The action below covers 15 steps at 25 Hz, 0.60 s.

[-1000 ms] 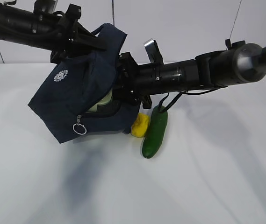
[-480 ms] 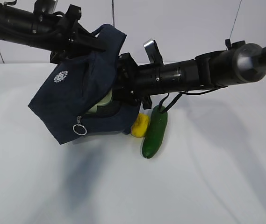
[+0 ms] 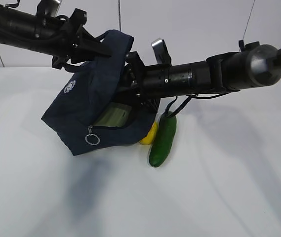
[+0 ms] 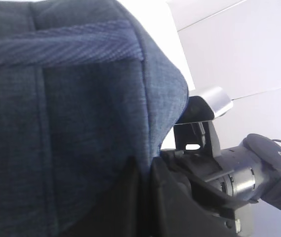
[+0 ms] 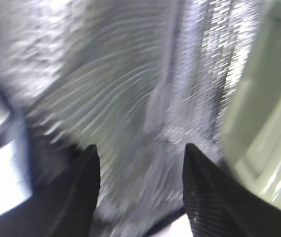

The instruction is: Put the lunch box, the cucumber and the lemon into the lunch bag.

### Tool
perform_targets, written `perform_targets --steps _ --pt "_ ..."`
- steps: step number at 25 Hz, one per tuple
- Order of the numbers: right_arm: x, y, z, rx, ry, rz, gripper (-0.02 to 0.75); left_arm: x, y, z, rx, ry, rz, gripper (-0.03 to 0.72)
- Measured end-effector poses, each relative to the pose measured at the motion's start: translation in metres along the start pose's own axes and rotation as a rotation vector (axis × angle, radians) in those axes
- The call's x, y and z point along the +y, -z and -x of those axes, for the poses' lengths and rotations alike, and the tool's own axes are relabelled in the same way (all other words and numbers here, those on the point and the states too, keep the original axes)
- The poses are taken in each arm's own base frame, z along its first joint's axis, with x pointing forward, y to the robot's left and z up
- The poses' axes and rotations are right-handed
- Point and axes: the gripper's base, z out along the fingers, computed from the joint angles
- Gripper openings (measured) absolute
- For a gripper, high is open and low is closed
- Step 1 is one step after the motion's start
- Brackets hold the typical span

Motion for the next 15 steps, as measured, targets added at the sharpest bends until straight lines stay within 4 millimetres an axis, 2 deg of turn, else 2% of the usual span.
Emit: perform_targets --steps 7,15 --pt "0.003 0.005 -0.001 0.038 0.002 0.053 0.405 0.0 0.001 0.0 -0.001 0.001 0.0 -0.006" --pt "0.008 0.014 -0.001 0.098 0.031 0.14 0.405 0.014 0.019 0.007 0.0 0.016 0.016 -0.006"
